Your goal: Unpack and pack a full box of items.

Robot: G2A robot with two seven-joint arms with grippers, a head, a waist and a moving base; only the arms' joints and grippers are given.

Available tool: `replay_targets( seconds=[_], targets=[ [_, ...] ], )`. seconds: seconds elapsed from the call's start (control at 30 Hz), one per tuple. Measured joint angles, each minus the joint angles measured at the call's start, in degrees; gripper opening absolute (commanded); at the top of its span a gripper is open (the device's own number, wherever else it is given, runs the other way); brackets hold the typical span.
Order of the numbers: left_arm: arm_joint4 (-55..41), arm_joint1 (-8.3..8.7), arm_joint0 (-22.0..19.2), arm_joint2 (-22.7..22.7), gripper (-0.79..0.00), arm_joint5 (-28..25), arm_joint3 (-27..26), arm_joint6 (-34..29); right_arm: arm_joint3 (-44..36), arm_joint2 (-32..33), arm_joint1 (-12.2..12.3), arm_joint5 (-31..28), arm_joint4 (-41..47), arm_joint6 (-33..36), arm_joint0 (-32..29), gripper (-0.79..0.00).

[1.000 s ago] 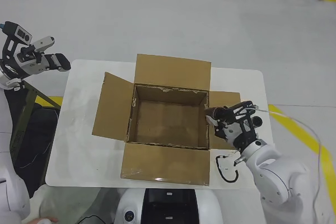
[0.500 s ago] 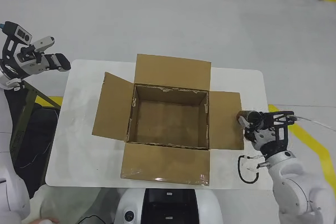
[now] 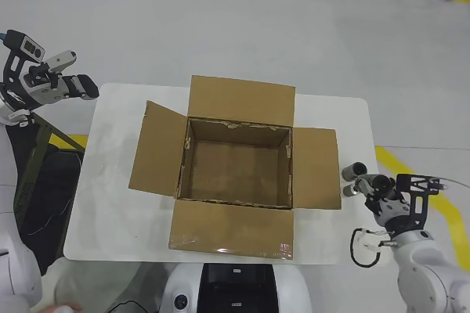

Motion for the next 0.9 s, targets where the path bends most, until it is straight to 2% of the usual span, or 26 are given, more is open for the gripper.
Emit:
replay_targets(
  seconds=[0.27, 0.5, 0.9],
  targets=[
    [0.0, 0.0, 0.0, 0.0, 0.0, 0.0, 0.0, 0.0, 2.67, -2.52, -0.23, 0.16, -0.11, -4.03, -3.47, -0.785],
    [0.0, 0.0, 0.0, 0.0, 0.0, 0.0, 0.0, 0.0, 6.82, -5.06, -0.25, 0.25, -2.91, -6.87, -2.52, -0.785],
    [0.0, 0.0, 0.0, 0.0, 0.0, 0.0, 0.0, 0.0, 12.11, -6.97, -0.4, 4.1, -3.98, -5.98, -0.15, -0.785]
  ],
)
